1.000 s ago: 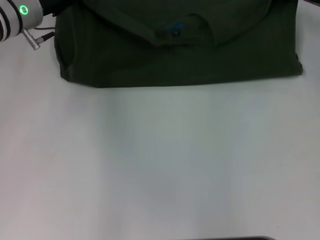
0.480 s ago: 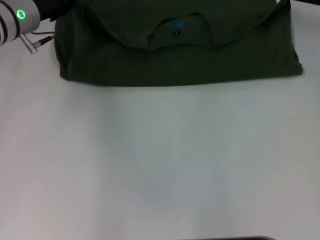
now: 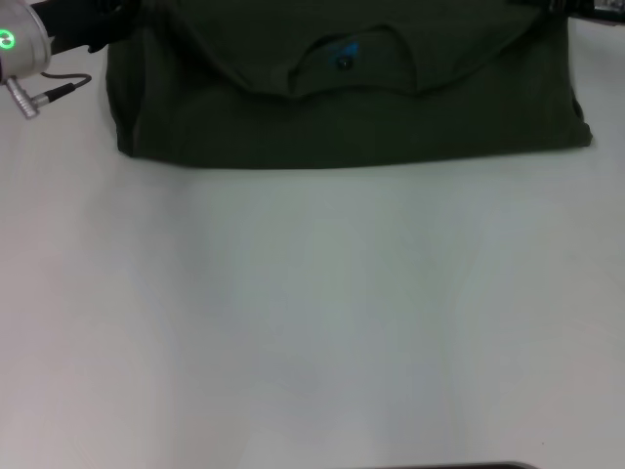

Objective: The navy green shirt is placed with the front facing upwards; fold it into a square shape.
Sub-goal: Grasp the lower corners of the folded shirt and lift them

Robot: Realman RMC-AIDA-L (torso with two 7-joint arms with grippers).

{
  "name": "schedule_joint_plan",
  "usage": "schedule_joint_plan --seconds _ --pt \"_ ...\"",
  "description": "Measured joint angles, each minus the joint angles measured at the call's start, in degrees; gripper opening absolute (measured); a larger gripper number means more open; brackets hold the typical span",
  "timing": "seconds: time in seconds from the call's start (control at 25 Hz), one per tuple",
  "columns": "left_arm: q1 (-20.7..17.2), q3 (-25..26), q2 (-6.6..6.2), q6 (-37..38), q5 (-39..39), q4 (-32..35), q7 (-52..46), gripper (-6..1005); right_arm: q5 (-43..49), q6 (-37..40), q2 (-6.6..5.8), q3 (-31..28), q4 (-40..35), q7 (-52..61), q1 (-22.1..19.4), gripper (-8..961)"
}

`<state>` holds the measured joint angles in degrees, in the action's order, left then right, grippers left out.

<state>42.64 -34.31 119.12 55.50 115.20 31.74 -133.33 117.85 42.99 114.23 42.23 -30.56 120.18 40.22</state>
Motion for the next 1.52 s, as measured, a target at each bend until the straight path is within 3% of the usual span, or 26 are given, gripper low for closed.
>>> schedule_joint_plan --seconds 0.16,0.24,0.36,0.48,0.72,0.92,1.28,1.52 --pt "-1.79 -0.18 -0.49 10.15 0.19 4.99 1.03 656 -0.13 10.57 -0.33 -1.59 -3.74 0.01 -2.76 746" --pt "-2.48 -0.56 -0.91 14.16 0.44 6.76 1.73 672 -0.48 20.48 -0.54 -5.02 -6.75 0.06 -4.97 818" --pt "-3.26 -1.97 -3.01 18.96 0.47 6.92 1.49 676 -0.76 27.03 -1.08 -7.45 -7.39 0.3 -6.14 927" --pt "-4.43 -5.19 -5.31 21.9 0.53 6.47 -2.43 670 -0.81 33.96 -2.34 -8.9 -7.31 1.72 -7.64 926" --pt "-5.67 -9.17 -7.99 22.75 1.4 6.15 -10.42 669 -0.53 39.02 -3.62 -8.89 -7.62 4.86 -9.9 923" --pt "-5.77 -9.09 -8.28 21.99 4.44 5.9 -16.05 670 -0.45 39.5 -3.8 -8.93 -7.58 5.21 -10.53 922" --pt "-6.21 -9.38 -7.96 17.37 6.85 4.05 -16.42 653 0.55 39.9 -3.84 -8.35 -7.26 5.22 -11.15 923" --pt "-5.82 -9.84 -6.62 12.9 10.22 3.55 -16.09 647 2.84 39.8 -3.6 -8.42 -7.22 5.69 -11.04 923"
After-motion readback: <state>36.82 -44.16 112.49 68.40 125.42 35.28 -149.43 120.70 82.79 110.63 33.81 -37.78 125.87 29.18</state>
